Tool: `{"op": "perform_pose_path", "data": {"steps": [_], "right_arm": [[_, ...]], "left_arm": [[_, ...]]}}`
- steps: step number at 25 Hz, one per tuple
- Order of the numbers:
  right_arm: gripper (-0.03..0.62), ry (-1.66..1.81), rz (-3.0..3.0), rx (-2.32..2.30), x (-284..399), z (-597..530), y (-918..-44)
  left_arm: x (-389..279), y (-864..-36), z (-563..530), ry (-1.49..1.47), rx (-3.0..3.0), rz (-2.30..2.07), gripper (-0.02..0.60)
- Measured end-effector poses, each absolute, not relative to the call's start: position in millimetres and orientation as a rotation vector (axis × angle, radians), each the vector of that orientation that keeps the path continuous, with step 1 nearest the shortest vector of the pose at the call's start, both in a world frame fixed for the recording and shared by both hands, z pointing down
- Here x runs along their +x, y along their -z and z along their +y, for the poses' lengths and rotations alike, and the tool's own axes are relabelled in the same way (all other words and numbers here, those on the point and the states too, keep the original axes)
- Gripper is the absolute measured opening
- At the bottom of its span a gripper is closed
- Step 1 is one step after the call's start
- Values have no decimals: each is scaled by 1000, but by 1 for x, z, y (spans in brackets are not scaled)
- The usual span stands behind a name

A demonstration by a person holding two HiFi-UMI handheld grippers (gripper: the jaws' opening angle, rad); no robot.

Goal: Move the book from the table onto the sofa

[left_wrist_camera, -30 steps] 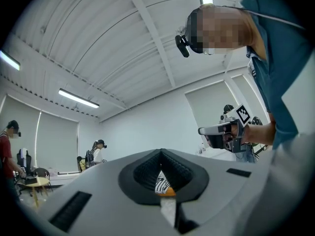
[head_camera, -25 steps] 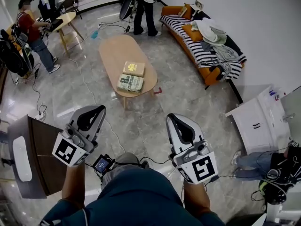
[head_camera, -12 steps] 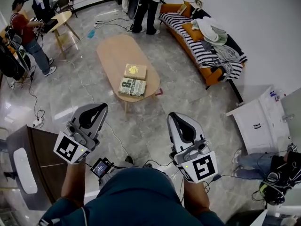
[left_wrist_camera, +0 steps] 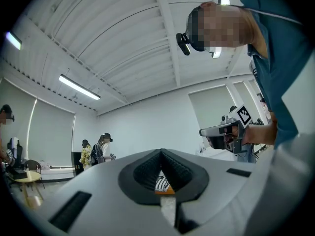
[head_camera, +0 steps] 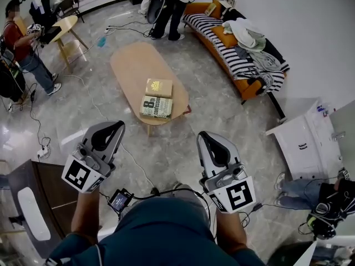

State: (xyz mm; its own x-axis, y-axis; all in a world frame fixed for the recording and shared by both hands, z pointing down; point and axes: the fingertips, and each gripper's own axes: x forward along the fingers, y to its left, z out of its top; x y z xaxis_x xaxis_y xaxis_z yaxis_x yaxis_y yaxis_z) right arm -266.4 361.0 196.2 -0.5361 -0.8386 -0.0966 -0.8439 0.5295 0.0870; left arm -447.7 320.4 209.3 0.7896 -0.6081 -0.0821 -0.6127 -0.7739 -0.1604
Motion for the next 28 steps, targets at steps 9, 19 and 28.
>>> {"op": "perform_pose_path", "data": {"steps": [9,19,28], "right_arm": [[15,-160,2732,-1437,-248,303,-209],[15,-146,2767,-1342,-204,235,-219],[15,-117,2773,-1310,-186,197,-224]], "left_arm": [[-427,-220,269,-4,-2795,1013,5],[-377,-230,209,22,-2767,1089,5],[-363,-233,174,46,-2755,1139,5]]}}
